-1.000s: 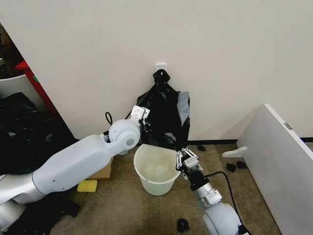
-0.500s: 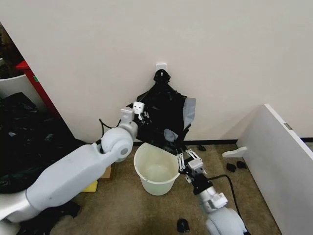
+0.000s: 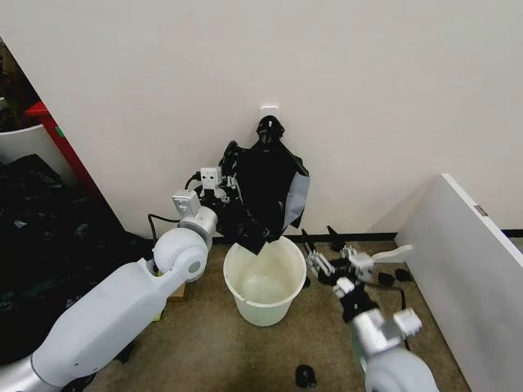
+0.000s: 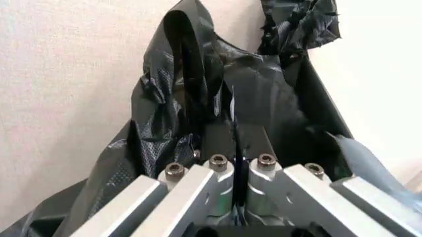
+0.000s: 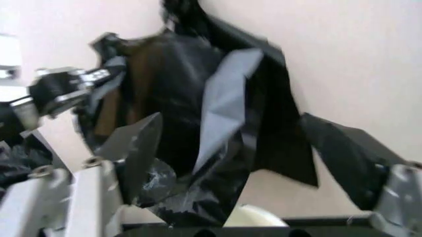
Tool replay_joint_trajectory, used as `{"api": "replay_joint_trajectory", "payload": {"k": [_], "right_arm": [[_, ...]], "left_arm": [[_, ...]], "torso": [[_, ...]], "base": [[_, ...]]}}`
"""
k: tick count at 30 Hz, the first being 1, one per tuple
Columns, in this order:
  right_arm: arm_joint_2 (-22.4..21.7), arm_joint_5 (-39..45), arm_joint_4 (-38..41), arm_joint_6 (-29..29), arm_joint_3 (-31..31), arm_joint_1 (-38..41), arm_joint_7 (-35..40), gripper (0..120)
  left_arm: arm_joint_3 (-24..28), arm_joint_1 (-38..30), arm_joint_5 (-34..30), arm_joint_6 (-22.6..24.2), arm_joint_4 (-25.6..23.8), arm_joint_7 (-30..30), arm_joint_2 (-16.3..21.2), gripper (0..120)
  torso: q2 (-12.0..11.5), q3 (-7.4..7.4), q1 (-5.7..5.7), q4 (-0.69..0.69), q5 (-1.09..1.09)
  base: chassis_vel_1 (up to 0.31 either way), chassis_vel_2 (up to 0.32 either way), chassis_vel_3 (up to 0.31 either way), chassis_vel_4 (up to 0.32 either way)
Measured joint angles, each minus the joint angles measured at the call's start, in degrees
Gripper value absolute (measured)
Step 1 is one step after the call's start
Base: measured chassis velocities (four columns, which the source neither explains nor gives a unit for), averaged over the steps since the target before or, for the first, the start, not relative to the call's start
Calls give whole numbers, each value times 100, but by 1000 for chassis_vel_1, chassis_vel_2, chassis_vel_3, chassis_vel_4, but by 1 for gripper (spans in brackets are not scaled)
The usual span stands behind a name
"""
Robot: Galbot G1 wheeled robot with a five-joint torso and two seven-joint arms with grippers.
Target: Place the garbage bag over the trash bin.
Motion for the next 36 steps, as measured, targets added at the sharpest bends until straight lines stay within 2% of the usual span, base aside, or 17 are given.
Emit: {"api": "replay_joint_trajectory", "payload": {"k": [3,4,17,20,21,25,27,30,31,34,35,36], "right_arm": [[-55,470,-186,-233,-59,305,0,90],[-94,718,-329,-369,-128,528,-21,97],[-240,1513,-1393,-582,-576,1981,-27,100],[-201,1509,-1577,-629,-675,2170,-20,88],[-201,1509,-1577,-629,-675,2170,-20,88],[-170,1428,-1685,-629,-726,2238,14,71],[-167,1411,-1701,-625,-726,2245,21,67],[-162,1346,-1752,-600,-733,2276,48,52],[-162,1346,-1752,-600,-733,2276,48,52],[-173,1298,-1754,-557,-730,2258,66,37],[-173,1298,-1754,-557,-730,2258,66,37],[-184,1280,-1733,-539,-717,2229,74,32]], "left_arm": [[3,1,1,0,-2,19,10,0],[26,1,1,4,-1,36,18,0],[264,-127,-7,32,23,69,18,0],[302,-161,-21,38,33,67,13,0],[302,-161,-21,38,33,67,13,0],[342,-171,-29,42,34,62,2,0],[345,-171,-30,42,34,61,2,0],[349,-162,-31,42,36,59,2,0],[349,-162,-31,42,36,59,2,0],[330,-141,-34,42,29,58,13,0],[330,-141,-34,42,29,58,13,0],[308,-130,-34,39,24,56,20,0]], "torso": [[0,0,0,-1,-2],[0,0,0,-1,-1],[0,1,1,-1,-1],[0,1,1,-1,-1],[0,1,1,-1,-1],[0,1,1,-2,-1],[0,1,1,-2,-1],[0,1,1,-1,-1],[0,1,1,-1,-1],[0,0,0,-1,-1],[0,0,0,-1,-1],[0,0,0,-1,-1]], "base": [[0,0,0,0],[0,0,0,0],[0,0,0,0],[0,0,0,0],[0,0,0,0],[0,0,0,0],[0,0,0,0],[0,0,0,0],[0,0,0,0],[0,0,0,0],[0,0,0,0],[0,0,0,0]]}}
